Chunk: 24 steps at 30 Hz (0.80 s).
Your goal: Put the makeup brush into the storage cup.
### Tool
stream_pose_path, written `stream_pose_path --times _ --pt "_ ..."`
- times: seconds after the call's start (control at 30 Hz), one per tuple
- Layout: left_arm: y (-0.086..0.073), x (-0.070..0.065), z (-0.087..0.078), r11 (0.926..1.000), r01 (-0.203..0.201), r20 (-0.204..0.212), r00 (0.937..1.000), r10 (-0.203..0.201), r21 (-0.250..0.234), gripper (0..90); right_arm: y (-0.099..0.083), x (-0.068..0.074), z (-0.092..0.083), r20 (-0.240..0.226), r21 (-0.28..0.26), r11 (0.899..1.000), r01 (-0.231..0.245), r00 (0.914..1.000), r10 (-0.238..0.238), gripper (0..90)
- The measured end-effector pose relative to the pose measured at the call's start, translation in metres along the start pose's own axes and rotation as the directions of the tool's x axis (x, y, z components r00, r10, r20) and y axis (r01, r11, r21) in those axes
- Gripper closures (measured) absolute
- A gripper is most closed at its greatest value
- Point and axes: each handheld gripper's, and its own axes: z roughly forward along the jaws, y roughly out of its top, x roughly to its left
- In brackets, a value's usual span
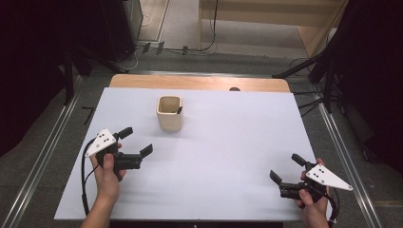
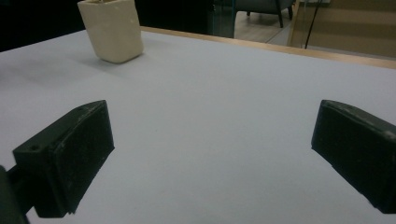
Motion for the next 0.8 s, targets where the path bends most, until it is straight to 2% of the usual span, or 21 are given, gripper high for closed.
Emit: stream_pose_path --times 0.23,0.47,0.6,0.73,0.8 --pt "-0.016 0.004 -0.018 0.9999 0.010 -0.037 0.9993 -0.010 0.010 0.0 0.000 0.000 0.001 0.002 0.004 1.000 0.002 1.0000 -0.002 0.0" --pt "-0.035 0.008 -0.042 0.9993 0.029 -0.067 0.9974 -0.027 0.024 0.0 -0.002 0.000 0.000 0.003 0.005 1.000 0.002 1.0000 -0.002 0.0" --pt "-0.040 0.008 -0.054 0.9996 0.026 -0.084 0.9961 -0.025 0.010 0.0 -0.002 0.000 0.001 0.003 0.010 1.000 -0.001 1.0000 0.001 0.0" --pt "-0.046 0.013 -0.065 0.9998 0.014 -0.128 0.9916 -0.012 0.015 0.0 -0.002 0.000 0.001 0.008 0.013 1.000 0.002 1.0000 -0.002 0.0" --pt "-0.048 0.017 -0.072 0.9994 0.035 -0.136 0.9901 -0.035 -0.002 0.0 -0.002 0.000 0.001 0.011 0.012 1.000 0.002 0.9999 -0.002 0.0"
